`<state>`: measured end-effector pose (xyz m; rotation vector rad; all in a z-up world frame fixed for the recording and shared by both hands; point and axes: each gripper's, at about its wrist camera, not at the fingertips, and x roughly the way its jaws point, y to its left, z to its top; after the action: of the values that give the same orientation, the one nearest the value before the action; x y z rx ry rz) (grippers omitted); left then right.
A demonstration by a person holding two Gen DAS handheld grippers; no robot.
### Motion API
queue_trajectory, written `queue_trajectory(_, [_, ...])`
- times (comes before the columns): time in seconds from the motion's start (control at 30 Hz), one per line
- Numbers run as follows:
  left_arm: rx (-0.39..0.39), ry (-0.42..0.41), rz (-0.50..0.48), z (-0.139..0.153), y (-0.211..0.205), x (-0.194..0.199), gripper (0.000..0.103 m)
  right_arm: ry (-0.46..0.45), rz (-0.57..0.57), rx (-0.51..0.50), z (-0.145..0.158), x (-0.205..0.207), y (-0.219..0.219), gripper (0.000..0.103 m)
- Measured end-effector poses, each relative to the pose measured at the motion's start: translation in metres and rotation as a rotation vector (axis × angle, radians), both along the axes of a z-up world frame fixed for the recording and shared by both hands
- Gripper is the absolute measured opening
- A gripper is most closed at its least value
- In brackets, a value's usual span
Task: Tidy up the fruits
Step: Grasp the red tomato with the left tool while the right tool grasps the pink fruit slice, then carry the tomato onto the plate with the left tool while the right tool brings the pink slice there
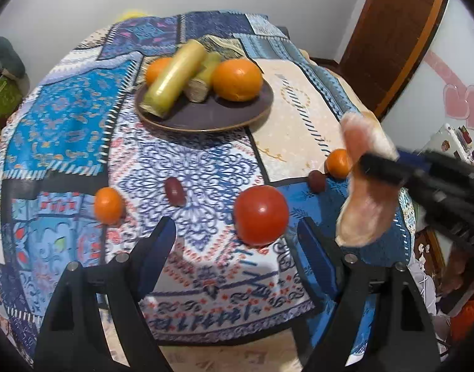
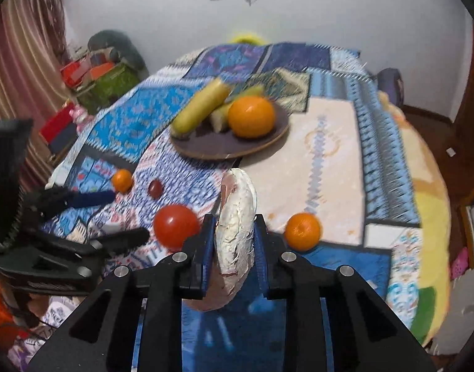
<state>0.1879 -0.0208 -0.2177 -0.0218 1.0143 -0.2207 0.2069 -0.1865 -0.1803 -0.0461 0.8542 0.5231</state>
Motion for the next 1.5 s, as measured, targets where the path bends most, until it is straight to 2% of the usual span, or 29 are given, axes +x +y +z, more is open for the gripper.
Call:
queue_trajectory(0.2, [0.01, 0.034, -0.01, -0.017, -0.015, 0.016, 0.081, -0.048, -0.035, 0.004, 0.014, 0.006, -0.017, 0.022])
queue_trajectory(0.3, [0.02, 0.057, -0.021, -0.027, -0.021, 0.02, 0.064, -0.049, -0.044, 0.013, 0.015, 0.008, -0.021, 0.021])
queue_trajectory(0.37, [0.016, 0.075, -0.035, -0.033, -0.024, 0.022, 0.048, -0.048, -0.047, 0.019, 0.014, 0.01, -0.022, 0.021])
queue_trajectory(0.4, [0.014, 0.082, -0.042, -0.035, -0.025, 0.022, 0.048, -0.048, -0.048, 0.02, 0.014, 0.01, -0.022, 0.021])
queue_trajectory(0.67, [0.013, 0.05, -0.02, -0.029, -0.019, 0.021, 0.046, -0.056, -0.037, 0.021, 0.015, 0.013, -0.019, 0.021])
queue_trajectory(0.9, [-0.013, -0.019, 0.046, -0.002, 0.009, 0.026, 0.046, -0.078, -0.025, 0.03, 0.023, 0.021, -0.012, 0.021])
queue_trajectory(1.2, [-0.02, -0.1, 0.099, 0.031, 0.039, 0.043, 0.046, -0.106, -0.005, 0.055, 0.033, 0.042, 0.003, 0.021])
queue_trajectory(1.5, [-0.036, -0.124, 0.125, 0.036, 0.053, 0.073, 0.046, -0.116, 0.039, 0.063, 0.032, 0.06, 0.026, 0.021])
